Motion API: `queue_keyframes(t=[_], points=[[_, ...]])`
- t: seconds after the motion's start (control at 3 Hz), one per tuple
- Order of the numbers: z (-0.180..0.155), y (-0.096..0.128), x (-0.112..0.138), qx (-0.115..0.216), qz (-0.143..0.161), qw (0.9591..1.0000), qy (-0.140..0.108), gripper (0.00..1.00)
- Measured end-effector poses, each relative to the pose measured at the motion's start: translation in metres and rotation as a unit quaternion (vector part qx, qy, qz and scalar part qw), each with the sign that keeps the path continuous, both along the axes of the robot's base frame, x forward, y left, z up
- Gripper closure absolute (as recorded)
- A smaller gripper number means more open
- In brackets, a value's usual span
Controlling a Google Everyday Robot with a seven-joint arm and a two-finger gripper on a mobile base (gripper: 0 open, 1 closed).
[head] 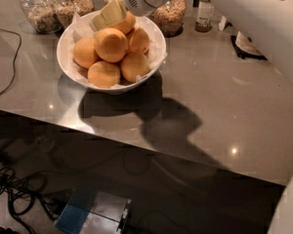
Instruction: Pick orange from white bowl
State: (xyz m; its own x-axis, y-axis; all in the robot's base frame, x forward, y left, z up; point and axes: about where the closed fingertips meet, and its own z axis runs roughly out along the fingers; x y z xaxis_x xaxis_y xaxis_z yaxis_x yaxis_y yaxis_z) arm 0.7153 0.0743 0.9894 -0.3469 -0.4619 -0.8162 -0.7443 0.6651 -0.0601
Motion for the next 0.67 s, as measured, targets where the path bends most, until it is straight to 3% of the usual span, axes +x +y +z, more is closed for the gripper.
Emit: queue_keyframes(t=[0.33, 0.67], points=[[-0.0295, -0.0011, -0.0036, -0.001, -0.01, 0.9995, 0.031, 0.0], [-0.0292, -0.0006, -0.0036, -0.001, -0.01, 0.9995, 0.031, 0.0]])
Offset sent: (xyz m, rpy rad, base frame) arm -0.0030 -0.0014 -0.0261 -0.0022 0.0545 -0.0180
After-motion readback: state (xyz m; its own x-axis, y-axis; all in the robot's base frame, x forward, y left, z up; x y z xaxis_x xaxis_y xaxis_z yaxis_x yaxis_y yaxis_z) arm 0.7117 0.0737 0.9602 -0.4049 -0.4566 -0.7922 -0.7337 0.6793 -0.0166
